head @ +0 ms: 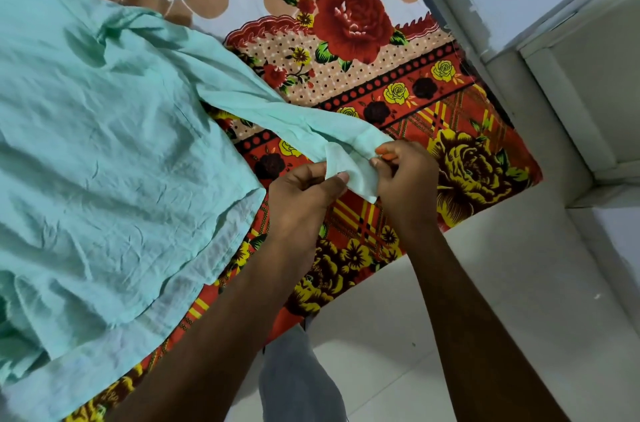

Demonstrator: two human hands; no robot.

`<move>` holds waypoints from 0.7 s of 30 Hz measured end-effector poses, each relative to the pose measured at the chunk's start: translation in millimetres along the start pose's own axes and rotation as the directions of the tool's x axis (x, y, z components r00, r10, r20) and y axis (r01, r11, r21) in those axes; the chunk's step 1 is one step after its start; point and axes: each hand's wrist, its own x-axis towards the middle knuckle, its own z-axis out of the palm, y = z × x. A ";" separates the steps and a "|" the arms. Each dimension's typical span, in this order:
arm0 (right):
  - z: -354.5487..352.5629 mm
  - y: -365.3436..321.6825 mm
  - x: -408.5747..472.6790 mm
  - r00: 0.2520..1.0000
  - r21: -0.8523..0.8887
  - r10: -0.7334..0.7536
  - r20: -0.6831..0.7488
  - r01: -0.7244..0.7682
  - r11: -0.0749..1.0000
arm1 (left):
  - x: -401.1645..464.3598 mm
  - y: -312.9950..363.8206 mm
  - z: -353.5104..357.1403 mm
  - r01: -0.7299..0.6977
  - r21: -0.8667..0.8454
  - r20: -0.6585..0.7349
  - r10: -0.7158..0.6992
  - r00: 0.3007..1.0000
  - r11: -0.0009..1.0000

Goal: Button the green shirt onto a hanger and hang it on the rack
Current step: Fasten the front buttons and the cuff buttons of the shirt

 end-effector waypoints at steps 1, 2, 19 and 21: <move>1.0 0.3 1.9 1.000 0.003 0.018 0.008 -0.018 1.000 | -0.5 -0.8 0.3 0.017 -0.006 0.005 -0.017 1.000 1.000; 1.6 0.2 3.0 0.999 0.003 0.033 0.019 -0.033 0.999 | -1.1 -1.4 0.7 0.026 -0.012 0.004 -0.026 1.000 1.000; -43.1 -25.4 -25.6 0.929 0.214 -0.369 -0.025 0.366 0.906 | -17.3 2.3 17.0 -0.349 0.310 0.013 0.363 0.932 0.884; -42.4 -24.6 -27.6 0.932 0.234 -0.363 -0.005 0.354 0.905 | -18.8 0.1 15.8 -0.382 0.374 0.020 0.405 0.914 0.845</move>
